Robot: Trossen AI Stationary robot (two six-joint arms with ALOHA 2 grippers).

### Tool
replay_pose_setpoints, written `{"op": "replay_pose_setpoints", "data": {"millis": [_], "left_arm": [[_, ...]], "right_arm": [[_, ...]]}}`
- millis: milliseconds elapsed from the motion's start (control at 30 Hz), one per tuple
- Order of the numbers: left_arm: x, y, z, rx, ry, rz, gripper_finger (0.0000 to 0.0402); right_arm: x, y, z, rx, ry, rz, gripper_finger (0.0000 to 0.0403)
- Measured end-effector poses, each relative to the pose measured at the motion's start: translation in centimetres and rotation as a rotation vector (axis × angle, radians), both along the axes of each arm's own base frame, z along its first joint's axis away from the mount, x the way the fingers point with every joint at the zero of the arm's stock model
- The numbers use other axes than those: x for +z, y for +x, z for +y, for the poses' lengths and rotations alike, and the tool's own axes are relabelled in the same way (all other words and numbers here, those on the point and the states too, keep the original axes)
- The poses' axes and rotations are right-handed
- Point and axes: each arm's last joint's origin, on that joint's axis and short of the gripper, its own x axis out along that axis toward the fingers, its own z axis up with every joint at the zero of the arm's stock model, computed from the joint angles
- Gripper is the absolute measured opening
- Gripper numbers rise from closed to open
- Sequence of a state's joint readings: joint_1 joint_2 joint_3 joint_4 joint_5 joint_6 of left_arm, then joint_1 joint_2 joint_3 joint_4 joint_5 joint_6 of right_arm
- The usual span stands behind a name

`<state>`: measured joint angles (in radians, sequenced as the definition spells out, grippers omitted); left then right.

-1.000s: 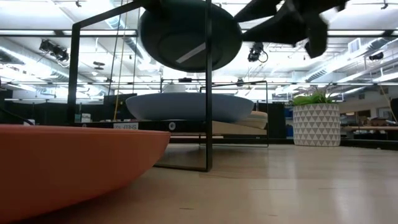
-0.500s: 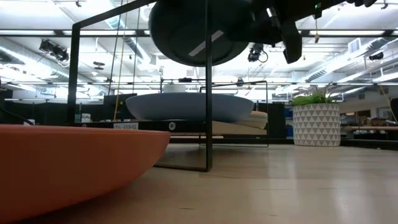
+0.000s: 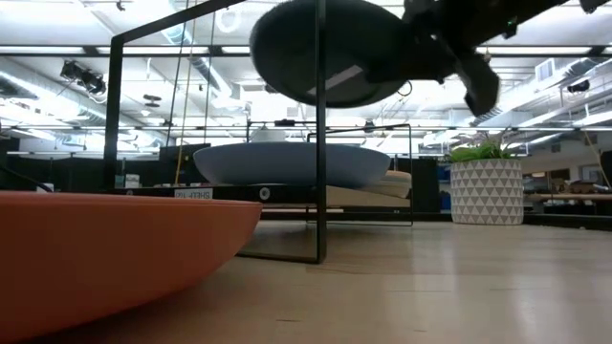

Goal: Place and stack plates onto a shelf
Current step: Stack the dark green plate on top of the blue plate on the shelf

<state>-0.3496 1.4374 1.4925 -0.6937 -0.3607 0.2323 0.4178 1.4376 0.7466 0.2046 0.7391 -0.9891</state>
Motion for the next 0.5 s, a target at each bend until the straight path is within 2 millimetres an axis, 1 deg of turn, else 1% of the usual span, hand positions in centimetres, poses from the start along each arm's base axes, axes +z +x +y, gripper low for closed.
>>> {"op": "replay_pose_setpoints", "data": {"millis": [133,267,367,500], "left_arm": [[1.7,-1.8,0.7,0.091,-0.120,-0.067,0.0180],[2.3,-2.8,1.2,0.179,-0.178,-0.092,0.0177],[2.6,-3.1,1.3,0.218,-0.211,-0.115,0.0177],[2.7,-3.2,1.7,0.276,-0.255,-0.133,0.0177]], "right_arm": [[-0.6,-0.6,0.9,0.067,-0.018,0.071,0.0070],[-1.0,-0.8,1.1,0.122,-0.008,0.123,0.0072],[-1.6,-0.5,1.2,0.137,-0.026,0.142,0.0072],[-3.4,0.6,1.6,0.171,-0.114,0.180,0.0073]]}}
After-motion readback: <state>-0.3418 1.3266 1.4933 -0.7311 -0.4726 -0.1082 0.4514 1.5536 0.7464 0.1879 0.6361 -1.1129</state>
